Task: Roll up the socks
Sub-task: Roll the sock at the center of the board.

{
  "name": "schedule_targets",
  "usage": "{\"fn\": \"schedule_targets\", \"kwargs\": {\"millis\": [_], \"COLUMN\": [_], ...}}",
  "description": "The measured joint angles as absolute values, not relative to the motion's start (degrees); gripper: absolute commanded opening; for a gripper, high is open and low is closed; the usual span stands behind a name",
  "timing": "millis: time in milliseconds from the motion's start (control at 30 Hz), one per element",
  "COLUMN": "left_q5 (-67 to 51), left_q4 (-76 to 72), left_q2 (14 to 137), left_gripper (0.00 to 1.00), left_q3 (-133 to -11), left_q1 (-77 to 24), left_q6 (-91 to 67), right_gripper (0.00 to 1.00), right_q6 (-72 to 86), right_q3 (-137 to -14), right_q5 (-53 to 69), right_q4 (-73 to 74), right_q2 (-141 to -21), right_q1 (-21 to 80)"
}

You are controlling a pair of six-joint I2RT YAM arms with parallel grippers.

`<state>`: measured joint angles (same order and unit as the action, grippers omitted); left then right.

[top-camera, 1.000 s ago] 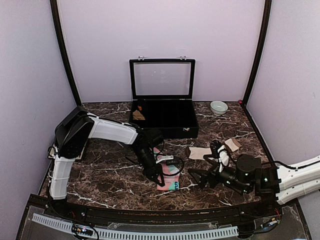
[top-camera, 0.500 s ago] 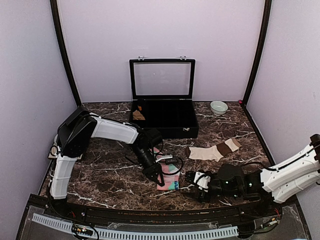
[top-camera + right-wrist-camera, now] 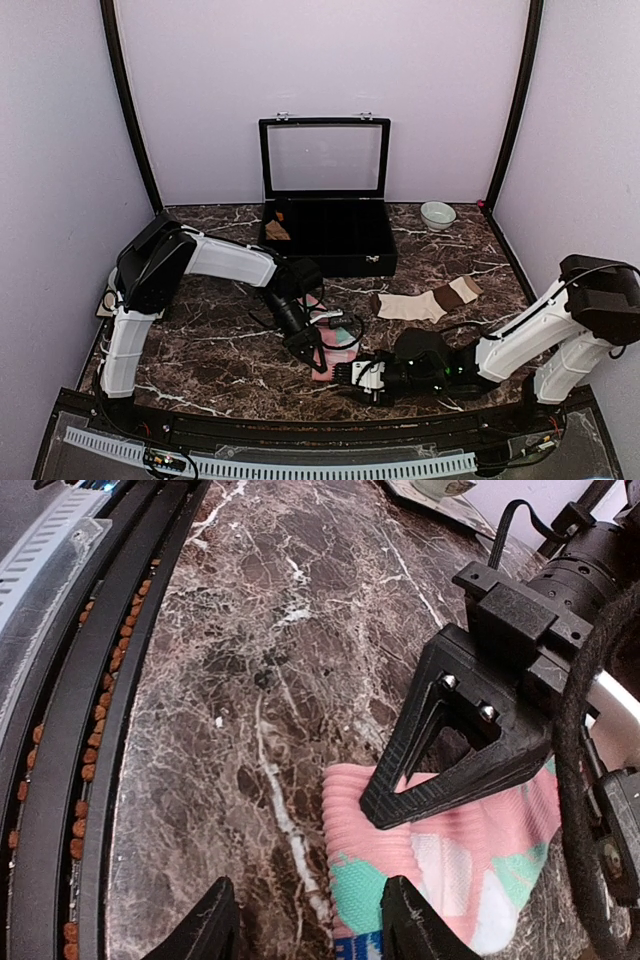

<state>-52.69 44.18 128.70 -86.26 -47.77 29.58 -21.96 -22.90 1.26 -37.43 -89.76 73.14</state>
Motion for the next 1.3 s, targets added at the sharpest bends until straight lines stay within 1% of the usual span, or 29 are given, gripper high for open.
{"fn": "schedule_targets", "kwargs": {"millis": [133, 467, 633, 700, 833, 900, 1000, 1067, 1100, 1167, 1300], "left_q5": [-52.71, -52.73, -52.69, -52.66, -52.6, -52.6, -52.53, -52.69, -52.64, -51.86, -47.27], "left_q4": [44.66, 45.28, 46.52, 47.7, 49.3, 49.39, 49.5, 49.87, 50.0, 49.82, 47.92], "left_q2": [128.75, 128.9, 129.29, 129.34, 129.38, 129.38, 129.36, 129.14, 128.73, 127.35, 123.57], "left_gripper": [0.0, 0.0, 0.0, 0.01, 0.03, 0.08, 0.25, 0.36, 0.39, 0.44, 0.45], "left_q3": [-86.26, -86.46, -87.05, -87.05, -86.96, -86.96, -86.94, -86.89, -86.72, -85.93, -83.29], "left_q1": [-47.77, -47.77, -47.68, -47.33, -46.68, -46.65, -46.63, -46.61, -46.57, -46.3, -45.67], "left_q6": [29.71, 30.02, 30.37, 30.55, 31.29, 31.53, 31.79, 31.92, 31.88, 31.64, 30.92], "right_gripper": [0.48, 0.42, 0.26, 0.23, 0.21, 0.17, 0.06, 0.0, 0.0, 0.0, 0.0], "right_q6": [-23.55, -24.99, -24.77, -24.36, -23.38, -23.18, -22.41, -21.67, -21.41, -20.56, -18.81], "right_q3": [-24.58, -25.61, -29.04, -31.4, -32.8, -32.8, -32.8, -32.97, -33.21, -33.74, -34.57], "right_q5": [2.66, 4.6, 4.71, 5.54, 7.31, 7.86, 8.99, 9.96, 10.55, 10.96, 11.38], "right_q4": [-38.92, -39.64, -38.15, -36.95, -36.16, -36.16, -35.75, -35.33, -35.05, -34.76, -34.65], "right_q2": [-92.33, -96.03, -99.85, -101.38, -102.32, -102.37, -102.43, -102.61, -102.74, -103.04, -103.7], "right_q1": [71.77, 70.08, 68.97, 67.96, 67.02, 66.94, 66.89, 66.81, 66.67, 66.57, 66.46]}}
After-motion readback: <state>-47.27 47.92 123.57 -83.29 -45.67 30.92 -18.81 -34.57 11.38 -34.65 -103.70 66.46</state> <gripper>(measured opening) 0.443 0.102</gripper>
